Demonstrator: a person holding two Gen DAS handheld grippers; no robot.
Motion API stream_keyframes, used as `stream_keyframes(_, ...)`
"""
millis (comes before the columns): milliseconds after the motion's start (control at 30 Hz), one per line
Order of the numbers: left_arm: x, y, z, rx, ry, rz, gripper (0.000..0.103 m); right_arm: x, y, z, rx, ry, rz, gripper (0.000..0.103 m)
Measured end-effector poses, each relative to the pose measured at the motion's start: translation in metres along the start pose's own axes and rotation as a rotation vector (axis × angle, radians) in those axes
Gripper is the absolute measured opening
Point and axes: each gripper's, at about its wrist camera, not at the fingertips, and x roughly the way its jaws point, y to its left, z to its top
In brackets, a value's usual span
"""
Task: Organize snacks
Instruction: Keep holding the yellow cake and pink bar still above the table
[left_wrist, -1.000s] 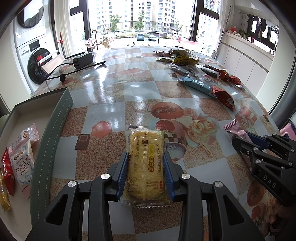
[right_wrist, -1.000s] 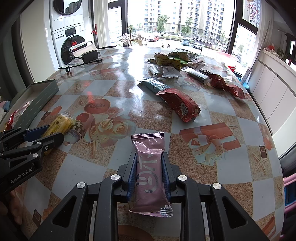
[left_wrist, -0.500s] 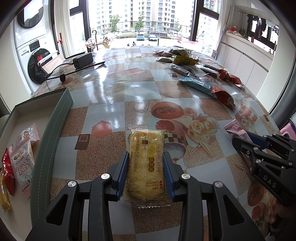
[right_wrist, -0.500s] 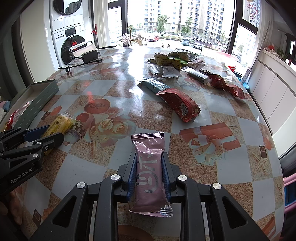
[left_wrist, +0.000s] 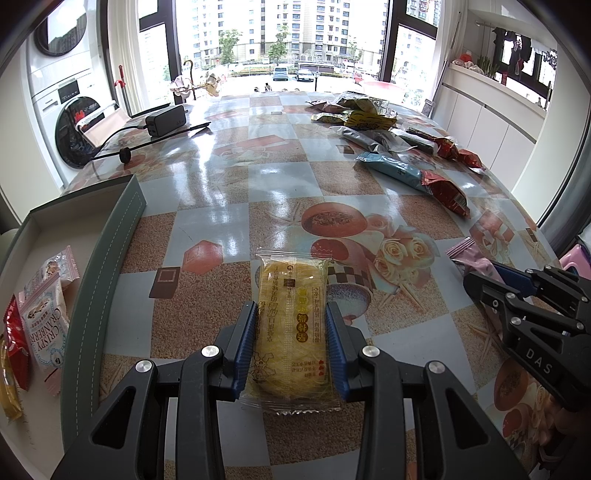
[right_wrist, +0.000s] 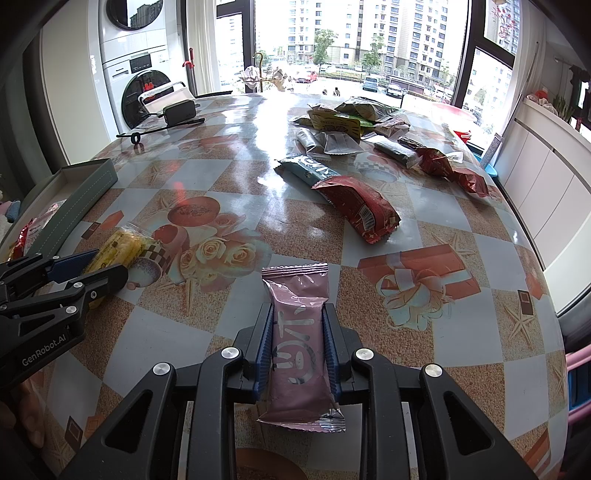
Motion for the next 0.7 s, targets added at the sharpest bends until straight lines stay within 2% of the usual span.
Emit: stream_keyframes(700,0.0000,-0.0010,0.0000,0.001,-0.001,0.003,0.039,-0.0003,0.0006,0.0001,-0.017,-0.001,-0.022,0.027)
